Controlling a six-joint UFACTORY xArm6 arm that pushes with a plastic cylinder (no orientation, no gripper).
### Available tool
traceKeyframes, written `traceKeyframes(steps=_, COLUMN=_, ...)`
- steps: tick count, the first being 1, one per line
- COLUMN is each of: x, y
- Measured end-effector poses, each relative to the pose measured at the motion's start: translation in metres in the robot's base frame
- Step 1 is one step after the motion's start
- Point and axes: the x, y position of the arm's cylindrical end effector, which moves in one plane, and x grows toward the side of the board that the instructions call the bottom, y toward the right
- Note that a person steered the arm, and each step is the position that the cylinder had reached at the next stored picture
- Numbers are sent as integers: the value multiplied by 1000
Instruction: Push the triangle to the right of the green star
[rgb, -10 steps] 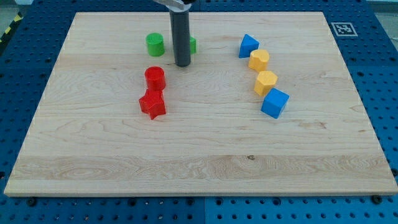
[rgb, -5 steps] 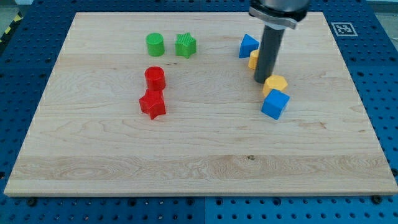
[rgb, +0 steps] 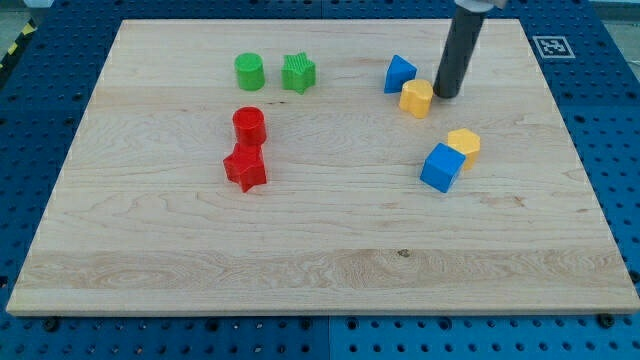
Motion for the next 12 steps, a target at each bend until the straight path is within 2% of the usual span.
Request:
traceKeyframes(steps=1, x=-26, y=-12)
traceKeyframes(steps=2, x=-26, y=-12)
traceKeyframes(steps=4, x=-6, y=-49)
traceKeyframes(steps=8, x=-6, y=-69)
traceKeyframes(steps=11, x=-6, y=-68)
traceKeyframes(steps=12, x=-15, y=-49)
